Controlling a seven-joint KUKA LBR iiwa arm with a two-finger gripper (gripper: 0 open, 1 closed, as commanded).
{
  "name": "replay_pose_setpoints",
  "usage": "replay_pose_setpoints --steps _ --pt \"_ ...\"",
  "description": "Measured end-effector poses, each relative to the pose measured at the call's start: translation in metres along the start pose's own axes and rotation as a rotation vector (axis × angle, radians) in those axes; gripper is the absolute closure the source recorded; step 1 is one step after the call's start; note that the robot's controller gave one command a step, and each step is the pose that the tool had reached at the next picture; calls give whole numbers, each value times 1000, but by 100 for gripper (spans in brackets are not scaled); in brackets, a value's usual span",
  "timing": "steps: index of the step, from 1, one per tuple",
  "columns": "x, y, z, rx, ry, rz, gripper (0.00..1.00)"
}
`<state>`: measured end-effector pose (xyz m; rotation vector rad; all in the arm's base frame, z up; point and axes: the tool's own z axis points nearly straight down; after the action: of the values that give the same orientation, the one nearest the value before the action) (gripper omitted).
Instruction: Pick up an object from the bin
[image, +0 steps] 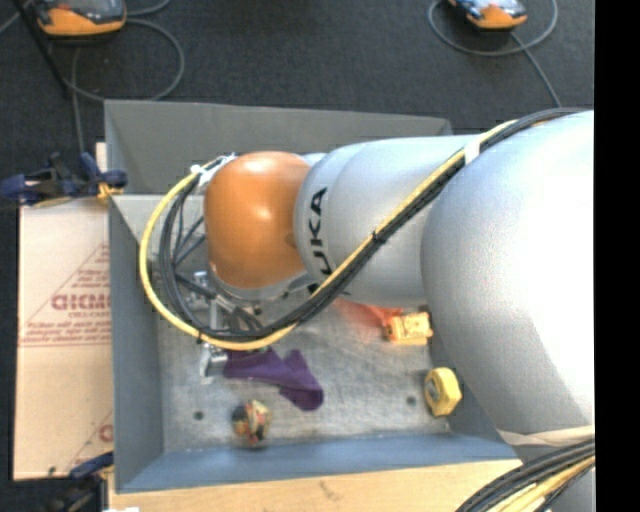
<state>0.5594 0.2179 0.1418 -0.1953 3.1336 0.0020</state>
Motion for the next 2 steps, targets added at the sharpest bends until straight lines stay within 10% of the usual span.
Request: replay_pose_setpoints --steps 1,2 --pt "6 -13 -26 1 3 276 0" --pt "-10 -27 -6 0 -8 137 0"
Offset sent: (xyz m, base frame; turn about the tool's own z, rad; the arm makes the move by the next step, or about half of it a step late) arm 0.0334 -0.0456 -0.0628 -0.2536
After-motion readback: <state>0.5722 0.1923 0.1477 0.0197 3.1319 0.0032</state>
